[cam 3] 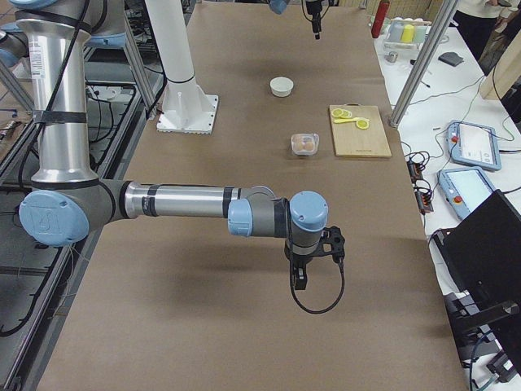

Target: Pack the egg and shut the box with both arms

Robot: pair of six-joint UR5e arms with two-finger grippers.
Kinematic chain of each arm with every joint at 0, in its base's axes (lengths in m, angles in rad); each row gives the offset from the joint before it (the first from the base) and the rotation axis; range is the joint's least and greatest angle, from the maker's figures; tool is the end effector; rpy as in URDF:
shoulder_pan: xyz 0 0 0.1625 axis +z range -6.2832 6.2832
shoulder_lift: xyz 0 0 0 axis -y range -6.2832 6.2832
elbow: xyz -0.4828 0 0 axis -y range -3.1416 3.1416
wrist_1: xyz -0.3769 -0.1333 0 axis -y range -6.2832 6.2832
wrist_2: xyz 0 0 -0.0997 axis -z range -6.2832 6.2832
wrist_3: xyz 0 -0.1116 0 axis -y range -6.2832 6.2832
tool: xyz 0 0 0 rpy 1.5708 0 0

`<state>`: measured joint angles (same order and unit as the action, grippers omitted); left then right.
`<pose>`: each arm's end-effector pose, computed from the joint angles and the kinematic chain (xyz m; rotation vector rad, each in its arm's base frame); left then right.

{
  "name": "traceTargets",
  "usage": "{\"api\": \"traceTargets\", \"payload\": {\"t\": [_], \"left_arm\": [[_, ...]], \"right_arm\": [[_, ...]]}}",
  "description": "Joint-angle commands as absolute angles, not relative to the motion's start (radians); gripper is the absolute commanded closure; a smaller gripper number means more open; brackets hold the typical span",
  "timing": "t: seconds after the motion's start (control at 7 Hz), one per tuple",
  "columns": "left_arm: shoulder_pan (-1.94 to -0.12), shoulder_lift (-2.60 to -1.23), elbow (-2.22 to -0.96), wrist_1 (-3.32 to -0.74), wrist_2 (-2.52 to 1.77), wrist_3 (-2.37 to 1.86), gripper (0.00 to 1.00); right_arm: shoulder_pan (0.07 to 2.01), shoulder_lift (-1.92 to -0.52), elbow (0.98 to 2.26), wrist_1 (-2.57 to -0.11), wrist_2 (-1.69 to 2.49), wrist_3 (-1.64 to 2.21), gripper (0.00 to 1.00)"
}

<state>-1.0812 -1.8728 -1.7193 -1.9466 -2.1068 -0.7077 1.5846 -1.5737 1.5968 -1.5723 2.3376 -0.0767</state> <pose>0.2247 -0.5839 0.4510 0.3805 0.8693 0.0199 0.0624 -0.4760 0.7148 0.0552 -0.7652 -0.0681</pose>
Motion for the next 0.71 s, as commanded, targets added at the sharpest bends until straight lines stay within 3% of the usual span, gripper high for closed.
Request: {"api": "traceTargets", "payload": {"t": [0.0,0.57], "left_arm": [[-1.152,-1.842,-1.704,-1.915,-2.122,-0.549,0.03],[-1.287,-1.829,-1.675,-1.757,-2.105,-0.214,0.03]], "right_arm": [[1.585,-1.574,1.597,-1.572,2.338,-0.077,0.0],[1.585,-1.58,1.602,-1.572,2.438,-0.077,0.01]]}}
